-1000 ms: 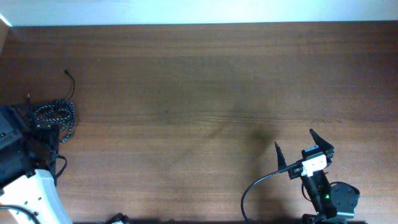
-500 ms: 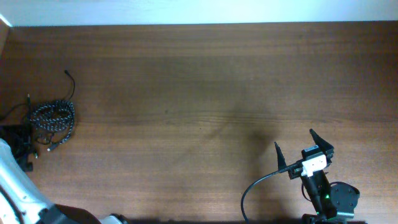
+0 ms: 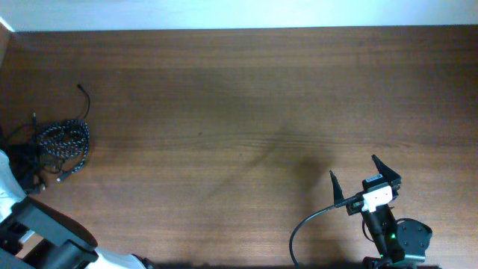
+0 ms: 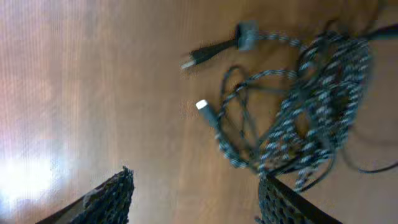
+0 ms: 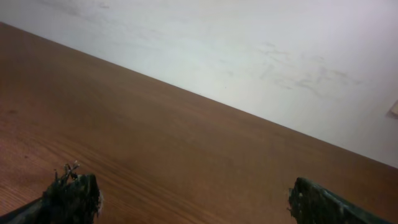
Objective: Untangle cables
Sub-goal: 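Move the left gripper left and down toward the braided cable bundle, then grasp the braided cable bundle with the left gripper and lift it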
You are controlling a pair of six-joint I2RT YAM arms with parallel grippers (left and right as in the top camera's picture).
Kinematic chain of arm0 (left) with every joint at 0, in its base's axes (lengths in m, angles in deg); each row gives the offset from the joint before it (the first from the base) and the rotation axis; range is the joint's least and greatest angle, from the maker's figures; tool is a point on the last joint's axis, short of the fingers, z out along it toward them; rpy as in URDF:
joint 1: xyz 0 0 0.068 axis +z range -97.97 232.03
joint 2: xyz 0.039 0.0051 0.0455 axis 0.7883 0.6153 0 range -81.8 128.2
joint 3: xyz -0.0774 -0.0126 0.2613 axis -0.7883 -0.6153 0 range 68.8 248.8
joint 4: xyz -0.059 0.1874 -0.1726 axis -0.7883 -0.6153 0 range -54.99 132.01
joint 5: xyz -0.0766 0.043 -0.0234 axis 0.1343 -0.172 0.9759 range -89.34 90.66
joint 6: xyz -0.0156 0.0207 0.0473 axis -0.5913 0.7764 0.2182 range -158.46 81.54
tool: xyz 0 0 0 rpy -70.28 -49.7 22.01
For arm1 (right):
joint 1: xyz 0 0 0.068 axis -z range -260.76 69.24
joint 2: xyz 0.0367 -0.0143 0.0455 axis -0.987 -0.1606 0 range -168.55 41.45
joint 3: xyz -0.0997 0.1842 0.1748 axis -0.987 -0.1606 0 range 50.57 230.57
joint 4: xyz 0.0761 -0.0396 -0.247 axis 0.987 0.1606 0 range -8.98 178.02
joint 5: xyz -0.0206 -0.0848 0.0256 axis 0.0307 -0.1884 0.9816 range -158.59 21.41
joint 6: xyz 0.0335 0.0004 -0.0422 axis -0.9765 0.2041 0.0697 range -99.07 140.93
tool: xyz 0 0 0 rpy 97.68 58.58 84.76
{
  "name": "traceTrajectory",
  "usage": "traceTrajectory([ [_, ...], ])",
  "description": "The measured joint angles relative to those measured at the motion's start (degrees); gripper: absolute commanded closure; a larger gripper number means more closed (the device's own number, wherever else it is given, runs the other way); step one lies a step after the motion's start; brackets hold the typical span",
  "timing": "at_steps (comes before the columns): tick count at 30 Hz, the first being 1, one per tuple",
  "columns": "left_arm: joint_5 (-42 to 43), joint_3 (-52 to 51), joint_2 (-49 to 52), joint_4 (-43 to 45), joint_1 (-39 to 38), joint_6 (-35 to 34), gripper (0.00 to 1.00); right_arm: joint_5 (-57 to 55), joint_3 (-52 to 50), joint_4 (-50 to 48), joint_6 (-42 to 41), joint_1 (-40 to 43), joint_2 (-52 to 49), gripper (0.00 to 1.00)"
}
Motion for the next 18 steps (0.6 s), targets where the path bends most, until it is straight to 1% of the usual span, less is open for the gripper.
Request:
traceTrajectory([
  [4,0.2,0.0,0.8,2.4,-0.2,0.0,0.43,0.0,0.0,0.0,0.0,0.0,0.0,0.01],
  [8,1.3,0.0,4.7,4.0,-1.6,0.0,0.46,0.0,0.0,0.0,0.0,0.0,0.0,0.01],
  [9,1.8,0.0,6.1,4.7,-2.6,0.0,0.45,0.0,0.0,0.0,0.0,0.0,0.0,0.01],
  [10,1.9,0.0,6.8,4.9,-3.0,0.0,0.40,0.0,0.0,0.0,0.0,0.0,0.0,0.01],
  [11,2.1,0.0,7.2,5.0,-3.3,0.0,0.37,0.0,0.0,0.0,0.0,0.0,0.0,0.01],
  [13,2.1,0.0,8.1,6.6,-3.4,0.0,0.37,0.0,0.0,0.0,0.0,0.0,0.0,0.01],
  [14,2.1,0.0,8.1,7.9,-3.4,0.0,0.38,0.0,0.0,0.0,0.0,0.0,0.0,0.01],
  [17,2.1,0.0,8.1,8.3,-3.4,0.0,0.44,0.0,0.0,0.0,0.0,0.0,0.0,0.01],
  [18,2.1,0.0,8.1,8.7,-3.4,0.0,0.48,0.0,0.0,0.0,0.0,0.0,0.0,0.01],
])
